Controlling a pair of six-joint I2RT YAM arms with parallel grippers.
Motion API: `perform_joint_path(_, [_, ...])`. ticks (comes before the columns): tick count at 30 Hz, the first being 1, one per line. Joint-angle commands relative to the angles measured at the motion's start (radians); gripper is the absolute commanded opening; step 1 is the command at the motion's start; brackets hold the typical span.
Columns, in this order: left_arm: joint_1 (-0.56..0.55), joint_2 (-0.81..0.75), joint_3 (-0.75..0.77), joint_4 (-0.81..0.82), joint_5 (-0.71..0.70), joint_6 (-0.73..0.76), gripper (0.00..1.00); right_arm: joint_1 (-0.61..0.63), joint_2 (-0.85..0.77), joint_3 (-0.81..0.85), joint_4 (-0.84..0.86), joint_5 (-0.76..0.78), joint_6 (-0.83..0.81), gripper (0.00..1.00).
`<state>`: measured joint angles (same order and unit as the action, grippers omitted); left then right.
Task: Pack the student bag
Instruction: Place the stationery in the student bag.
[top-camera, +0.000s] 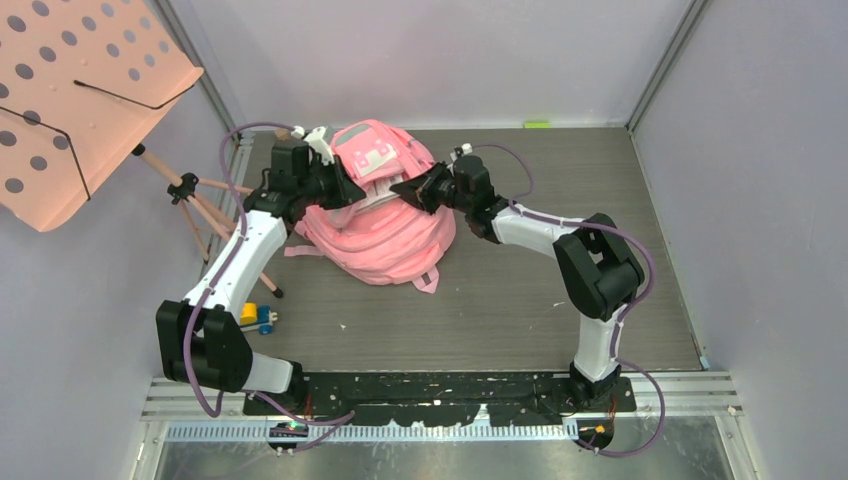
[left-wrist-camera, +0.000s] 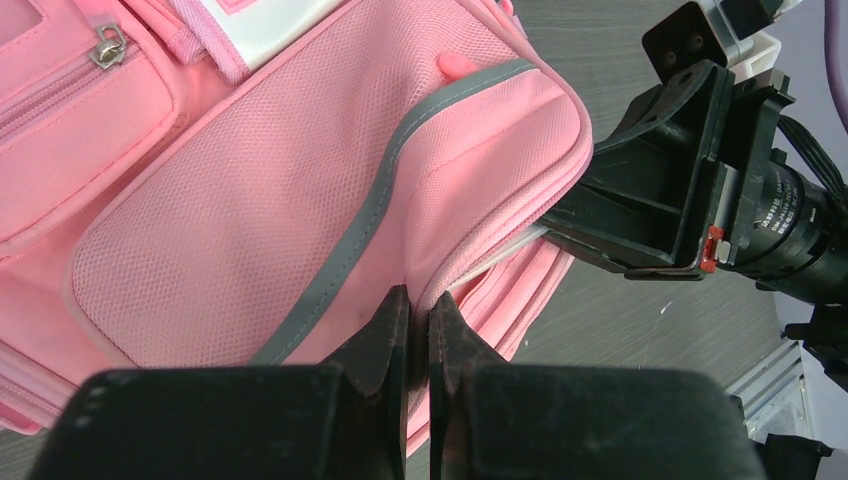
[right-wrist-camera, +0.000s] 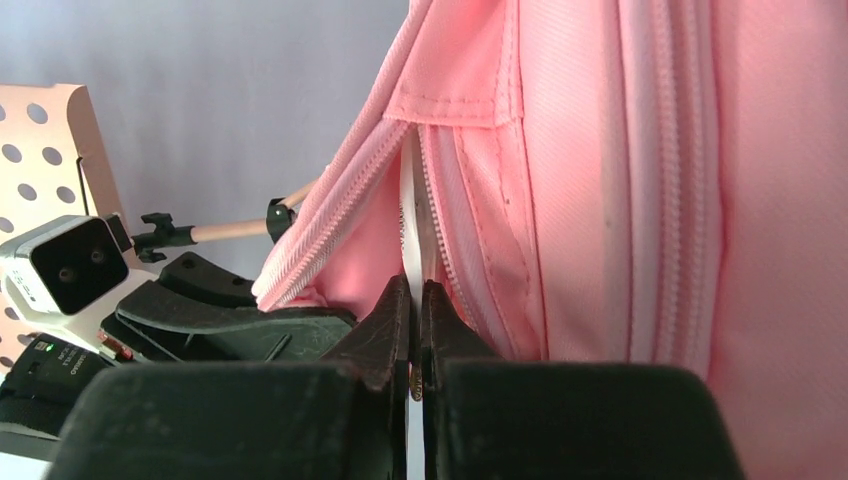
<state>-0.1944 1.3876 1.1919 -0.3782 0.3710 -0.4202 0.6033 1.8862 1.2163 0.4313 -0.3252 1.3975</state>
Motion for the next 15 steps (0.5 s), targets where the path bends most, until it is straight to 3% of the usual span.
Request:
perform_joint_path(1, [-0.006,-0.034,0.011,0.045,0.076,-0.045,0.00,0.020,0.015,0.086,0.024,0.005,-0.025,0.01])
perform_joint_path(11, [-0.012,-0.028,0.008,0.050,0.080,-0.051,0.00,0.021,0.047,0.191,-0.122,0.116,-0.243,0.01])
perform_joint_path(15, [-0.022,-0.025,0.008,0.050,0.079,-0.051,0.00,0.020,0.064,0.251,-0.196,0.202,-0.362,0.14])
